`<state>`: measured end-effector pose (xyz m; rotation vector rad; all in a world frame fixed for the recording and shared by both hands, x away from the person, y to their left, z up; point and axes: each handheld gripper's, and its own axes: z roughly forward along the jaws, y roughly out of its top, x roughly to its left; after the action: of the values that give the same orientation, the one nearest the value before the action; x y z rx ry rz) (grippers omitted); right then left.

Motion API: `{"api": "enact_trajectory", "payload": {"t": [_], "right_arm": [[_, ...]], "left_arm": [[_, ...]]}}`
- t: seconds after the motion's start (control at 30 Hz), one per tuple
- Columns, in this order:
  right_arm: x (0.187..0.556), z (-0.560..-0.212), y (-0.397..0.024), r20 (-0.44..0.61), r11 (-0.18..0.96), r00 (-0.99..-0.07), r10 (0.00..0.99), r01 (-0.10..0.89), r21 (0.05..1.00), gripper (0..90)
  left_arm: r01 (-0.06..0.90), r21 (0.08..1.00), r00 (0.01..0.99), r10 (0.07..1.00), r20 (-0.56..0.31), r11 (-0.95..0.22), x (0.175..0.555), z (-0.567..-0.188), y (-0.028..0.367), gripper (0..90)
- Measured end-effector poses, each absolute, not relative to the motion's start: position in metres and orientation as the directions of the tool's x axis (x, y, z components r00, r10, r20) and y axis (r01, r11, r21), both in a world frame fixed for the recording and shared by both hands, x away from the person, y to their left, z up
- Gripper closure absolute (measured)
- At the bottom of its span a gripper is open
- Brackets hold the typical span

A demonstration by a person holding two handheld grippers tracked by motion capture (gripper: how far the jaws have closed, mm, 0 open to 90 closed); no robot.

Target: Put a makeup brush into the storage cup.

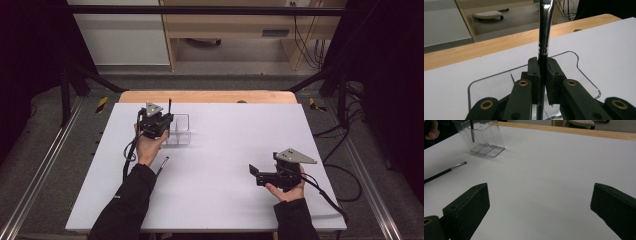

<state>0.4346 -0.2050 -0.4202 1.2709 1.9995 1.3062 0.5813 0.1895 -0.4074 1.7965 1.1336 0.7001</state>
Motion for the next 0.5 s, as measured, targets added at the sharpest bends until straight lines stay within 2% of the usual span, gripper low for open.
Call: {"api": "enact_trajectory", "payload": {"t": [0.23, 0.5], "right_arm": [[0.4345, -0.4201, -0.2049, 0.122, 0.133, -0.486, 0.866, 0.458, 0.879, 2.7], [0.4344, -0.4196, -0.2053, 0.123, 0.131, -0.485, 0.866, 0.457, 0.880, 2.7]], "left_arm": [[0.423, 0.881, 0.430, 0.903, 0.013, -0.215, 0.5797, -0.4109, 0.1906, 81.8], [0.426, 0.877, 0.439, 0.898, 0.014, -0.222, 0.5749, -0.4119, 0.1938, 77.4]]}}
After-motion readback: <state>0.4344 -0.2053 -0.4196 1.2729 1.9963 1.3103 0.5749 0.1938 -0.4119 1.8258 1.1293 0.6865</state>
